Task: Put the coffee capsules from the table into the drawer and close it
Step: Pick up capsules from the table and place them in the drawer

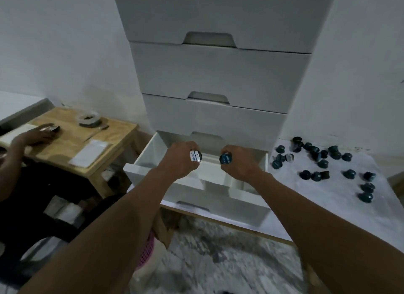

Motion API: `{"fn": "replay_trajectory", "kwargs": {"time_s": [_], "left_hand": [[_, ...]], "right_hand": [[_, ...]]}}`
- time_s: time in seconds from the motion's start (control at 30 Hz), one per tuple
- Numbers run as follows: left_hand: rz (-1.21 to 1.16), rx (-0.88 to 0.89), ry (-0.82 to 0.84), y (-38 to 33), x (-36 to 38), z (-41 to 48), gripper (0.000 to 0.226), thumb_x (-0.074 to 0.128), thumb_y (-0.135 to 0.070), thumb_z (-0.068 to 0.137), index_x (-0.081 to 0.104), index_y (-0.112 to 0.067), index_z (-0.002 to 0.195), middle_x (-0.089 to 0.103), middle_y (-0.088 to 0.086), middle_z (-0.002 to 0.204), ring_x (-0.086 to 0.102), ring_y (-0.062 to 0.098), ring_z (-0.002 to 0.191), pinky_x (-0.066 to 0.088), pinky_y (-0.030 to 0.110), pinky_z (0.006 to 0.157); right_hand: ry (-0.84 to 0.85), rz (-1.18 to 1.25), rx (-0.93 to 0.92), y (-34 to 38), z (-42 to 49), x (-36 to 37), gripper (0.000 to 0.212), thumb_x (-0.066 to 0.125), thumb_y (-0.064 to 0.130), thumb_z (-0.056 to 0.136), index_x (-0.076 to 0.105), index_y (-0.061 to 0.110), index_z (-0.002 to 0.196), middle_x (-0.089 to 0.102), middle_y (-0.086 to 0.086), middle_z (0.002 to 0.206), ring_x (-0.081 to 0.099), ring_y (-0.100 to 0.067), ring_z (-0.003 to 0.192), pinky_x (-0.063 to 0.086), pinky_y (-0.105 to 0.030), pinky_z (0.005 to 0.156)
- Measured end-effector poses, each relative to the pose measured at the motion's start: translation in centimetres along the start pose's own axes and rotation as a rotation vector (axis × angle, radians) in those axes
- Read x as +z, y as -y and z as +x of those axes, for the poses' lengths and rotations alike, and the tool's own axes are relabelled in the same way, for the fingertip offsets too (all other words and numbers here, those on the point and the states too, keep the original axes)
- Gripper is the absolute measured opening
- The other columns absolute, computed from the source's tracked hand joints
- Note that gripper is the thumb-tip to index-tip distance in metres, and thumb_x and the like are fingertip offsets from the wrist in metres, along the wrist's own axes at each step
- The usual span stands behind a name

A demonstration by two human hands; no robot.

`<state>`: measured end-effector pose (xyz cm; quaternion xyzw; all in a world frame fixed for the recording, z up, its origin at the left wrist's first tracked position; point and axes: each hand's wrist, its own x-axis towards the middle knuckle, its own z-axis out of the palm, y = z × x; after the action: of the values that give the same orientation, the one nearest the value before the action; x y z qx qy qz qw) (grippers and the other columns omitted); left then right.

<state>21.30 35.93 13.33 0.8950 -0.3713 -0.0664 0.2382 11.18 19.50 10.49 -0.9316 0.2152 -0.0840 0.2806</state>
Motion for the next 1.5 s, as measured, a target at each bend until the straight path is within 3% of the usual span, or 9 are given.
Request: {"fn": "replay_trajectory", "kwargs": {"time_s": [0.33, 0.43, 0.53, 0.63, 0.77, 0.93, 1.17, 1.37, 1.5], "left_hand": [[0.005, 0.031, 0.316, 6.7, 2.6, 8.8, 0.034, 0.077, -0.015, 0.074, 0.065, -0.014, 0.106, 0.068, 0.004, 0.101, 0.062, 0.017, 0.087, 0.054, 0.030, 0.078], [0.092, 0.056, 0.428, 8.5, 3.8, 11.1, 0.035, 0.075, -0.023, 0.076, 0.064, -0.020, 0.109, 0.067, -0.001, 0.104, 0.061, 0.016, 0.091, 0.049, 0.021, 0.071], [0.171, 0.098, 0.547, 9.9, 5.0, 12.6, 0.033, 0.072, -0.028, 0.078, 0.061, -0.025, 0.110, 0.061, -0.008, 0.101, 0.051, 0.010, 0.087, 0.031, 0.009, 0.056], [0.192, 0.149, 0.657, 11.7, 6.1, 13.4, 0.032, 0.070, -0.026, 0.078, 0.061, -0.026, 0.109, 0.061, -0.006, 0.100, 0.053, 0.011, 0.088, 0.034, 0.014, 0.055], [0.227, 0.252, 0.752, 13.9, 7.3, 14.2, 0.035, 0.071, -0.026, 0.077, 0.059, -0.024, 0.110, 0.063, 0.001, 0.103, 0.057, 0.016, 0.090, 0.040, 0.023, 0.067], [0.254, 0.367, 0.788, 15.3, 8.2, 14.6, 0.033, 0.071, -0.024, 0.078, 0.057, -0.021, 0.109, 0.061, 0.008, 0.108, 0.059, 0.027, 0.095, 0.043, 0.028, 0.071], [0.246, 0.431, 0.800, 15.6, 9.4, 14.8, 0.041, 0.075, -0.026, 0.075, 0.055, -0.018, 0.110, 0.060, 0.010, 0.110, 0.058, 0.028, 0.096, 0.050, 0.035, 0.078], [0.232, 0.415, 0.861, 14.9, 9.4, 15.1, 0.024, 0.061, -0.023, 0.089, 0.061, -0.016, 0.112, 0.059, 0.012, 0.113, 0.059, 0.028, 0.096, 0.047, 0.031, 0.075], [0.274, 0.411, 0.911, 14.5, 9.2, 15.0, 0.021, 0.065, -0.019, 0.088, 0.065, -0.015, 0.108, 0.060, 0.010, 0.111, 0.060, 0.026, 0.092, 0.046, 0.029, 0.072]], "right_hand": [[0.133, 0.038, 0.088, -1.9, 9.2, 6.8, 0.033, 0.070, 0.009, 0.077, 0.066, 0.012, 0.110, 0.068, -0.007, 0.109, 0.063, -0.024, 0.097, 0.049, -0.027, 0.080], [0.216, 0.040, 0.162, -2.6, 11.0, 9.1, 0.038, 0.069, 0.011, 0.077, 0.063, 0.014, 0.115, 0.065, -0.008, 0.113, 0.062, -0.026, 0.100, 0.050, -0.029, 0.084], [0.248, 0.033, 0.229, -2.9, 11.7, 10.6, 0.035, 0.069, 0.013, 0.076, 0.064, 0.015, 0.111, 0.065, -0.007, 0.112, 0.061, -0.025, 0.100, 0.053, -0.033, 0.085], [0.320, 0.022, 0.254, -2.7, 11.5, 11.7, 0.036, 0.071, 0.015, 0.076, 0.063, 0.016, 0.111, 0.064, -0.003, 0.114, 0.059, -0.022, 0.102, 0.050, -0.030, 0.085], [0.325, 0.012, 0.308, -1.8, 10.8, 12.8, 0.034, 0.071, 0.014, 0.076, 0.064, 0.013, 0.110, 0.065, -0.006, 0.112, 0.059, -0.024, 0.101, 0.050, -0.032, 0.086], [0.335, -0.007, 0.393, -0.9, 9.5, 13.9, 0.032, 0.072, 0.014, 0.078, 0.065, 0.013, 0.109, 0.064, -0.007, 0.113, 0.059, -0.024, 0.103, 0.050, -0.035, 0.090], [0.373, 0.009, 0.448, -0.8, 9.5, 14.3, 0.036, 0.075, 0.017, 0.076, 0.064, 0.018, 0.111, 0.062, -0.002, 0.115, 0.057, -0.019, 0.103, 0.046, -0.025, 0.085], [0.398, 0.040, 0.473, -0.8, 9.9, 14.3, 0.029, 0.057, 0.010, 0.085, 0.068, 0.015, 0.112, 0.070, -0.007, 0.102, 0.068, -0.017, 0.070, 0.054, -0.022, 0.068], [0.460, 0.052, 0.488, -0.9, 10.1, 14.3, 0.027, 0.057, 0.004, 0.083, 0.070, 0.011, 0.106, 0.073, -0.012, 0.093, 0.071, -0.020, 0.069, 0.060, -0.033, 0.075]]}}
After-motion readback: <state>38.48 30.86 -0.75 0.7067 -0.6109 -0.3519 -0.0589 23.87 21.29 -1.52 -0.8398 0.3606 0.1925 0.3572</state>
